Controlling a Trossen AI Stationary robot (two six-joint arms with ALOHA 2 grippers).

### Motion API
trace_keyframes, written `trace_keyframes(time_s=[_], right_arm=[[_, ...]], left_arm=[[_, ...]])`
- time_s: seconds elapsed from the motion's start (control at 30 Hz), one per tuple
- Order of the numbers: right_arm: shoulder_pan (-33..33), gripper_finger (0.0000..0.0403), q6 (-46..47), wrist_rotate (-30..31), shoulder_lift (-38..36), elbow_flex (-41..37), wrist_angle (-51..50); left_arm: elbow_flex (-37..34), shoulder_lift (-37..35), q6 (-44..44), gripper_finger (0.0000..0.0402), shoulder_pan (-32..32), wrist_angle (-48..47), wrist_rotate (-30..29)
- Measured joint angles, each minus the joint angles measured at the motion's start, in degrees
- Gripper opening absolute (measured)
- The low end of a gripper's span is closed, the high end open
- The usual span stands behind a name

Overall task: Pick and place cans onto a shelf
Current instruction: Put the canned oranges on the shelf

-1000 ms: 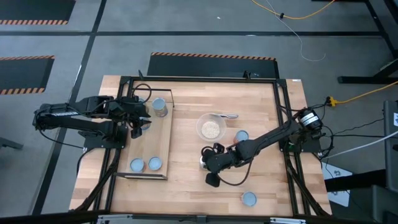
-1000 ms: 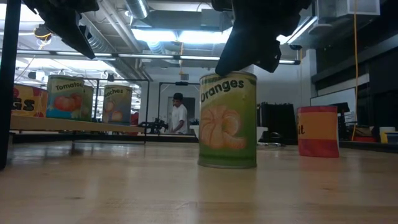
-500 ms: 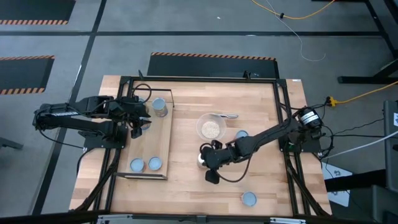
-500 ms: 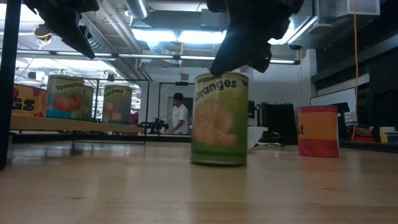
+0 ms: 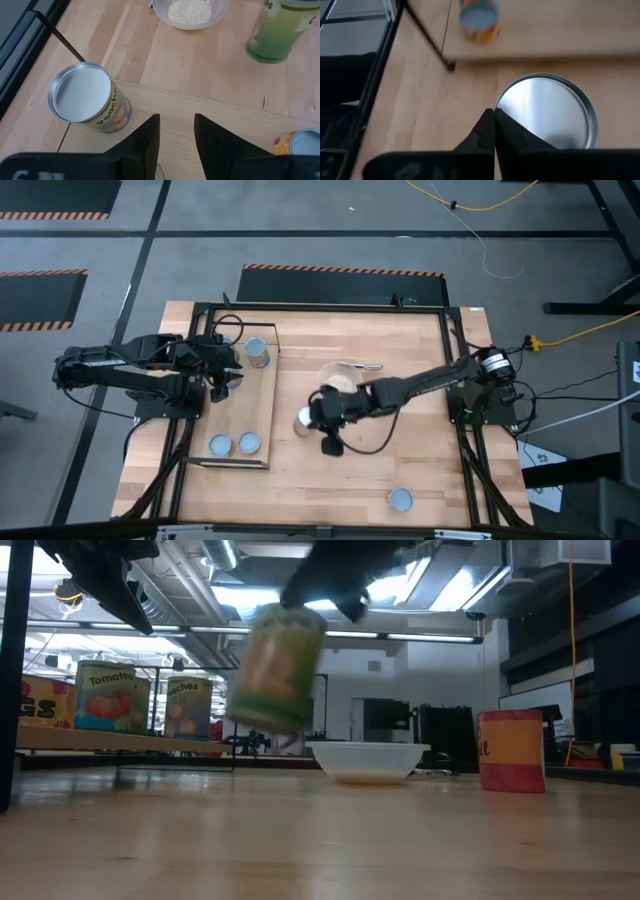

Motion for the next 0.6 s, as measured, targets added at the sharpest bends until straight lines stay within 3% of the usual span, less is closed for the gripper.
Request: trace_keyframes(time_s=[0.27, 0.6], right_arm=[[-6.7, 0.0, -14.5, -0.4, 0.0, 6.6, 0.2], [-14.0, 0.0, -26.4, -8.6, 5.4, 16.4, 1.1]], left_arm=[[0.0, 0.0, 0.0, 0.0114, 0.0, 0.0, 0.0], [0.0, 0.0, 0.0, 0.0114, 0.0, 0.1, 0.0]])
